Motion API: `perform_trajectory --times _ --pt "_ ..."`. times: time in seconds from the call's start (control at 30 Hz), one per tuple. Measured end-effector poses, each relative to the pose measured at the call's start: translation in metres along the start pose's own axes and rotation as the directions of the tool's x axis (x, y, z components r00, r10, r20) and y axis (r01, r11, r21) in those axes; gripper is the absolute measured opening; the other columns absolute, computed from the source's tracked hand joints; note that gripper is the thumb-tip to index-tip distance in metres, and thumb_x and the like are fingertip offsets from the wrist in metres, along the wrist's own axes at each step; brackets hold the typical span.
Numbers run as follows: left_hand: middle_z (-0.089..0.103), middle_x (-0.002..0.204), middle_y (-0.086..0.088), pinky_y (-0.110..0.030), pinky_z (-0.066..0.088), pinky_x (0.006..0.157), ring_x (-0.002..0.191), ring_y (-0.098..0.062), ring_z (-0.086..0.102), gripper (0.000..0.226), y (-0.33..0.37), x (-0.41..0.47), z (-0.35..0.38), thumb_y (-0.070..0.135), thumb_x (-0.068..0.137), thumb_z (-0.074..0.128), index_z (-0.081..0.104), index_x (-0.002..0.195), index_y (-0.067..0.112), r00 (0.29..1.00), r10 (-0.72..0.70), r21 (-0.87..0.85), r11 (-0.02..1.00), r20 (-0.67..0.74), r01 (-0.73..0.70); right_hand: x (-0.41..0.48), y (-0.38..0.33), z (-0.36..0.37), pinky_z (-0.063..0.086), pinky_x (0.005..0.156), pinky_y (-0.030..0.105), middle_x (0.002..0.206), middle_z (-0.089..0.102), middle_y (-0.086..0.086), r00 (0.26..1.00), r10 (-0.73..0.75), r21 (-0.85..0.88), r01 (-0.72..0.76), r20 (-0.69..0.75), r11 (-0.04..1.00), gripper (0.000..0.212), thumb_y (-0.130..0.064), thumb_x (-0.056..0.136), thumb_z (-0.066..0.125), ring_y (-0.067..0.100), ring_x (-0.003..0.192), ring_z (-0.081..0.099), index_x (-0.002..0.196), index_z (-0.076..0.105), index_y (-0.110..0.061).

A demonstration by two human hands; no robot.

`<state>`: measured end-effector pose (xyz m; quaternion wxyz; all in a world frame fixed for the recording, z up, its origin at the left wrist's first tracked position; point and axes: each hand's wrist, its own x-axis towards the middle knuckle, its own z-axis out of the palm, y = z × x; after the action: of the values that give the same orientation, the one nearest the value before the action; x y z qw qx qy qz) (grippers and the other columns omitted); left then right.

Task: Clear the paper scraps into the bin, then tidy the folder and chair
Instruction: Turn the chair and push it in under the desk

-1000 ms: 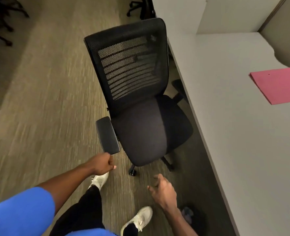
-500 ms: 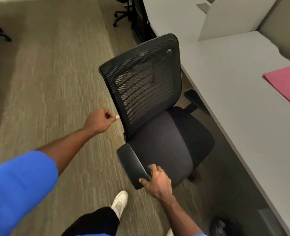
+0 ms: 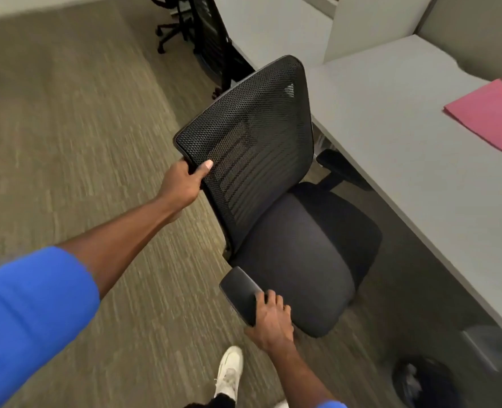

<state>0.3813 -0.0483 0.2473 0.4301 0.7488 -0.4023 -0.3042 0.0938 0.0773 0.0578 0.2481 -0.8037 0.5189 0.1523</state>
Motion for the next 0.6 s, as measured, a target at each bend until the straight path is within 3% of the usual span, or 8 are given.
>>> perform_trajectory --times 0.23,0.43,0.5,0.6 --pt "0.081 0.117 0.005 -0.051 0.061 0.102 0.111 -0.018 0.078 0.043 -0.007 -0.017 -0.009 0.056 0.091 0.071 0.076 0.116 0.022 0.99 0.002 -0.068 0.998 0.139 0.007 -0.01 0.01 0.018 0.05 0.101 0.052 0.146 0.05 0.011 0.997 0.05 -0.037 -0.052 -0.056 0.998 0.068 -0.026 0.082 0.074 0.035 0.125 0.053 0.144 0.045 -0.025" --pt "0.082 0.109 0.004 -0.047 0.064 0.097 0.103 -0.015 0.079 0.023 -0.007 -0.054 -0.004 0.04 0.1 0.07 0.079 0.106 0.019 0.99 0.026 -0.039 0.999 0.138 -0.02 -0.03 0.035 0.017 0.052 0.099 0.049 0.141 0.054 0.007 0.994 0.049 -0.074 -0.056 -0.097 0.996 0.059 -0.014 0.081 0.069 0.033 0.121 0.056 0.137 0.051 -0.024" --pt "0.082 0.104 0.001 -0.051 0.066 0.092 0.098 -0.02 0.08 0.028 -0.01 -0.068 -0.004 0.044 0.098 0.07 0.078 0.099 0.018 0.992 0.01 0.003 1.0 0.126 -0.01 -0.037 0.045 0.017 0.052 0.1 0.048 0.14 0.054 0.006 0.994 0.045 -0.088 -0.054 -0.099 0.995 0.061 -0.016 0.08 0.071 0.031 0.121 0.056 0.136 0.051 -0.025" --pt "0.081 0.097 -0.008 -0.06 0.065 0.08 0.091 -0.032 0.079 0.052 -0.017 -0.087 -0.003 0.065 0.088 0.068 0.075 0.093 0.014 0.996 -0.027 0.08 0.997 0.09 0.02 -0.047 0.063 0.019 0.051 0.106 0.046 0.14 0.055 0.004 0.992 0.036 -0.09 -0.047 -0.117 0.995 0.061 -0.019 0.078 0.072 0.029 0.125 0.056 0.135 0.051 -0.028"
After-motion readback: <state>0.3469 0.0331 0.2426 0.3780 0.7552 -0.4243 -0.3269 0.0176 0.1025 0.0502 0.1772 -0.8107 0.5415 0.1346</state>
